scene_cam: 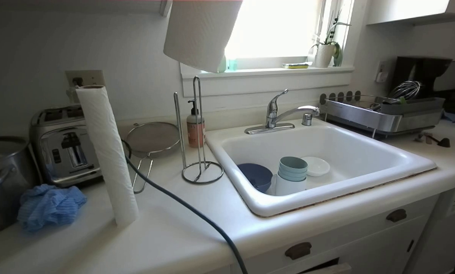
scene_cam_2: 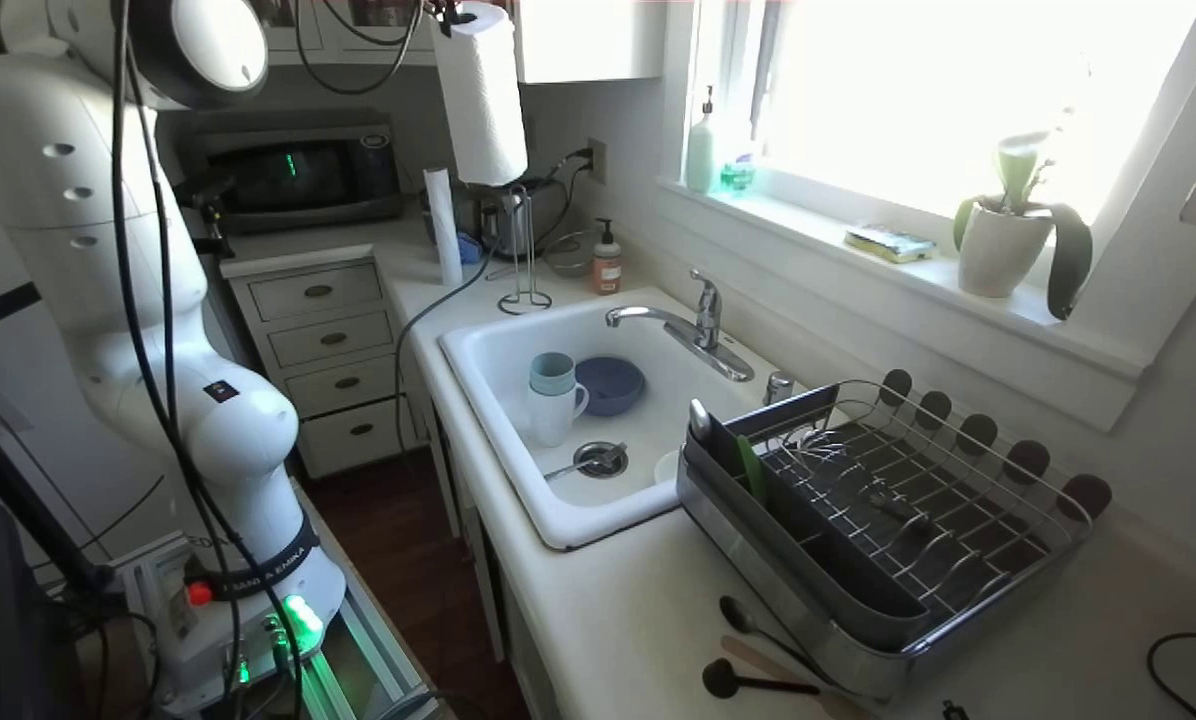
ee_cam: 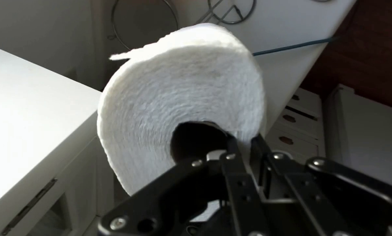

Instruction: Put the paper towel to the right on the paper towel stand to the left

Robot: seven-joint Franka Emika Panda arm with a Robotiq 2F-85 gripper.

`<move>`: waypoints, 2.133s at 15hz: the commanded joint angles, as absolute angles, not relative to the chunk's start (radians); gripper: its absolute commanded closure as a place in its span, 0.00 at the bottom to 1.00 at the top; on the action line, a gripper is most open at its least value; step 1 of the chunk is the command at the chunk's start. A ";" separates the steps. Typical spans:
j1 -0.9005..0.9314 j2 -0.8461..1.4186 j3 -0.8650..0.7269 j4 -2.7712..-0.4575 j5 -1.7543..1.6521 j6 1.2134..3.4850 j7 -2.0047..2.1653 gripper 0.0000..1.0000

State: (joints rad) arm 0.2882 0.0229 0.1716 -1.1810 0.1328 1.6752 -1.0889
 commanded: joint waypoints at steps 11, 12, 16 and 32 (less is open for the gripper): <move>0.320 0.151 0.188 -0.985 0.001 1.587 -1.157 0.96; 0.324 0.157 0.189 -0.987 -0.015 1.593 -1.155 0.96; 0.331 0.177 0.189 -0.986 -0.025 1.600 -1.149 0.96; 0.340 0.193 0.187 -1.016 -0.045 1.668 -1.148 0.96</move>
State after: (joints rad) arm 0.3299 0.1794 0.1848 -1.0390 -0.0199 1.6659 -1.1475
